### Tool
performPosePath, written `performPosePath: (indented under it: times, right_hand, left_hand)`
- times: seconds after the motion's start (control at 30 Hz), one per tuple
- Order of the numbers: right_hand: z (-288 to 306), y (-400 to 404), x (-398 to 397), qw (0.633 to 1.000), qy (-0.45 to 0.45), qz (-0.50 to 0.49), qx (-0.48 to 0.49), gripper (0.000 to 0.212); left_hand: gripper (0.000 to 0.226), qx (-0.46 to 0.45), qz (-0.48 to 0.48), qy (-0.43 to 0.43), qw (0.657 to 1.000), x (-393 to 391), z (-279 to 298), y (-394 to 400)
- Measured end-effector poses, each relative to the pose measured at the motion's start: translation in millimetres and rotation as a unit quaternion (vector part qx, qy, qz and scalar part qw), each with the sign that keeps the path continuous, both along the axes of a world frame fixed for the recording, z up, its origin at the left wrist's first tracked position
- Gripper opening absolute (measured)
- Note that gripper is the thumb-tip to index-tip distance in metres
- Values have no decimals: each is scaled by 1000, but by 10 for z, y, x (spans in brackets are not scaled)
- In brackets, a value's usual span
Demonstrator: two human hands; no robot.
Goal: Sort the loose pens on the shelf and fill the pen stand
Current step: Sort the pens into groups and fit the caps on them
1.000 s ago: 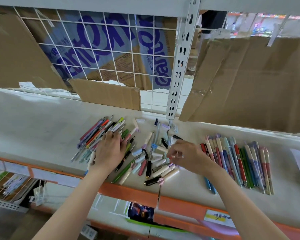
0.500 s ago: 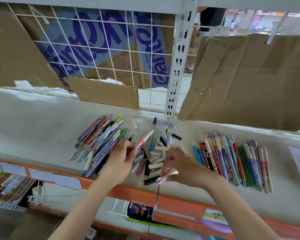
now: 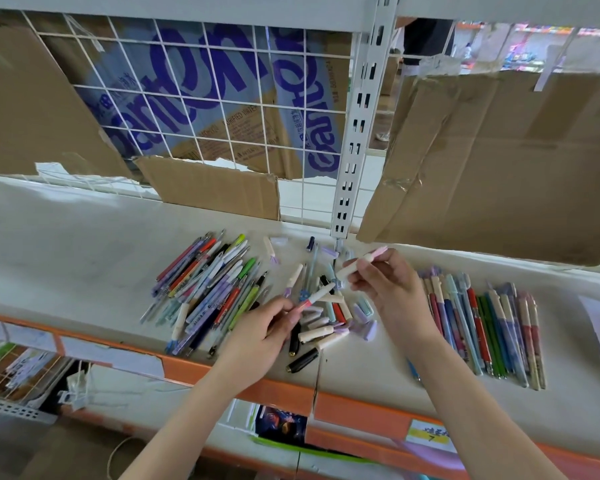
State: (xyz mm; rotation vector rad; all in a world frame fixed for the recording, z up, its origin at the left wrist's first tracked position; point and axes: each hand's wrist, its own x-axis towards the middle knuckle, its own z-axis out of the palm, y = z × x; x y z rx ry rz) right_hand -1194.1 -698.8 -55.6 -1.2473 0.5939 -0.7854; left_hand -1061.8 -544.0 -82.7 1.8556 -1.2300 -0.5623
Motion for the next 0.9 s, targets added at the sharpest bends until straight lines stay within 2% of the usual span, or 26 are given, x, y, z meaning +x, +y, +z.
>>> performPosePath:
  times: [0.2,0.47,0.63,0.7,0.77,0.8,0.83,0.87,0.9]
  right_hand:
    - [11,47,-13,1000,6,7,-4,2]
    - [-6,120,20,998,-4,19,57,4]
    - [-106,279,107,999,29,29,15,6]
    - [-104,311,119,999,31,19,5,9]
    - [-82,296,120,999,40,24,-10,9]
    - [-71,281,116,998,50,29,-14,8]
    - [-61,263,108,998,61,33,-13,7]
    - [-51,233,100,997,70,34,-9,8]
    - [-29,197,90,997,78,29,-7,8]
  left_hand:
    - [18,1,5,14,1000,-5,-24,17]
    - [20,-6,8,48,999,-50,13,-7]
    - [24,29,25,74,997,-107,93,-99]
    - [27,27,39,191,981,-152,116,-137]
    - [28,22,57,370,927,-206,135,-176]
    - [28,28,60,429,901,-227,143,-184]
    - [26,34,52,459,886,-243,181,-193]
    - [23,39,34,459,887,-246,223,-209]
    - [23,49,18,425,904,-234,274,-230]
